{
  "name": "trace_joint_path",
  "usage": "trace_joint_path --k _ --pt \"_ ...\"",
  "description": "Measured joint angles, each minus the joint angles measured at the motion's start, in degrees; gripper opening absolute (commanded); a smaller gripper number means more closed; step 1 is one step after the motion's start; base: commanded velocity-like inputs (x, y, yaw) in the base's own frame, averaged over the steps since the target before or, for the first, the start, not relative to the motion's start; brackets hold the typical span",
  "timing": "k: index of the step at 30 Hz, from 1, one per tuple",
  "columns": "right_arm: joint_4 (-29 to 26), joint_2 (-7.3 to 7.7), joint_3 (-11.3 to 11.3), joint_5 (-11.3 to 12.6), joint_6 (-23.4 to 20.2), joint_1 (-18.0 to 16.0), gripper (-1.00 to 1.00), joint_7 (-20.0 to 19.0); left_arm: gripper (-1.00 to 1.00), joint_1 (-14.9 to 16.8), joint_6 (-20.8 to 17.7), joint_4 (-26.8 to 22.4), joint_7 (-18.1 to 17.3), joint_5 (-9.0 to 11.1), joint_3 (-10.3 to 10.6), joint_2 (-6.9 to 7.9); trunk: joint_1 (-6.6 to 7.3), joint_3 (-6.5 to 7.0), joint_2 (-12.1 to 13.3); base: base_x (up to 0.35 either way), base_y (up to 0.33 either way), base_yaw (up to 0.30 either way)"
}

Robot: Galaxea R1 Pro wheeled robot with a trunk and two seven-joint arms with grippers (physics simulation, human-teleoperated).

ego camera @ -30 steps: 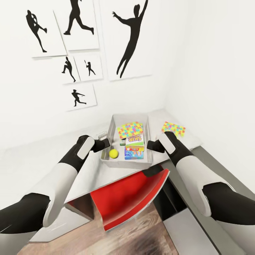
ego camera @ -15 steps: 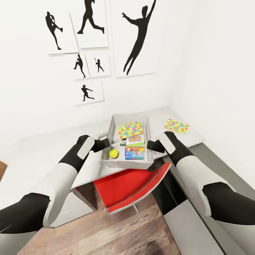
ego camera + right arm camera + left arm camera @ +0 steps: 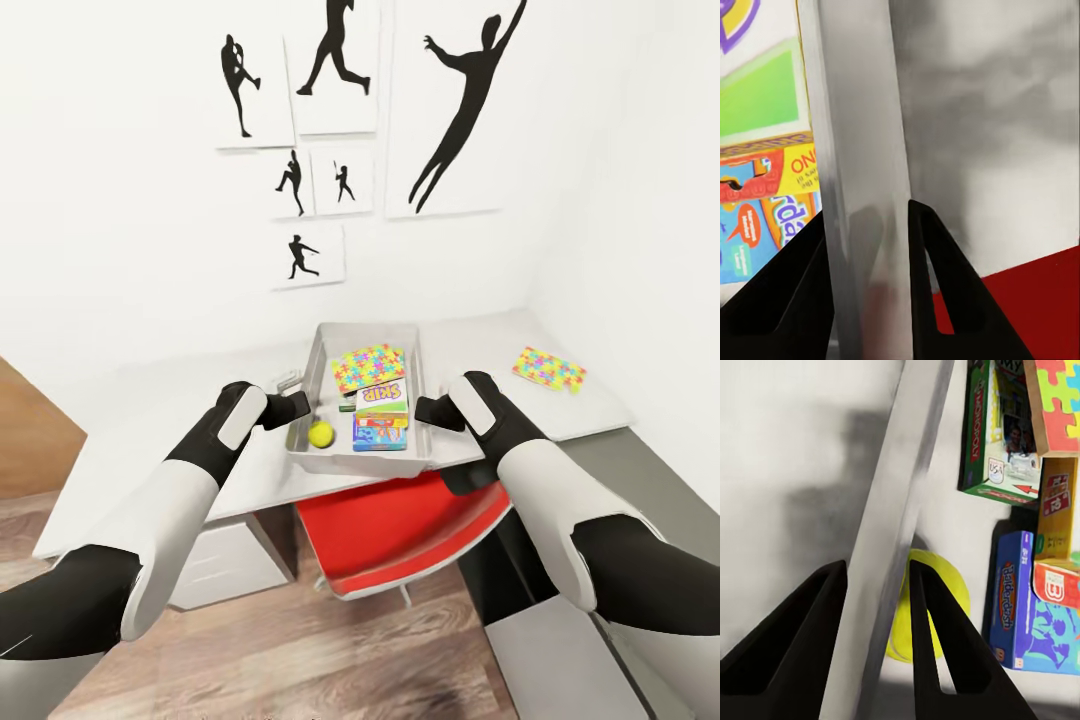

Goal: Put all the toys in the child's room - the three board games (two on the bed and one on the table), the two jigsaw puzzles on the table, and the tennis ball on the table - inside the toy box on the table in the child's room.

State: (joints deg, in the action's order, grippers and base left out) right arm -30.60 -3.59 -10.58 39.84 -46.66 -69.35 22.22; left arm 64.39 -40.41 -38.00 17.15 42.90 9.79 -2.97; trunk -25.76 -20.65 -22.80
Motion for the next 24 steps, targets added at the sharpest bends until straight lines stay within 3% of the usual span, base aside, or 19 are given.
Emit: trace_joint_path --k 24 --pt "-0.06 -0.12 0.11 -0.31 -0.09 -0.07 -1.0 0.03 -1.0 -0.01 0.0 -0.07 0.0 0.17 0.02 0.09 0.0 -0.01 0.01 0.0 0.0 0.292"
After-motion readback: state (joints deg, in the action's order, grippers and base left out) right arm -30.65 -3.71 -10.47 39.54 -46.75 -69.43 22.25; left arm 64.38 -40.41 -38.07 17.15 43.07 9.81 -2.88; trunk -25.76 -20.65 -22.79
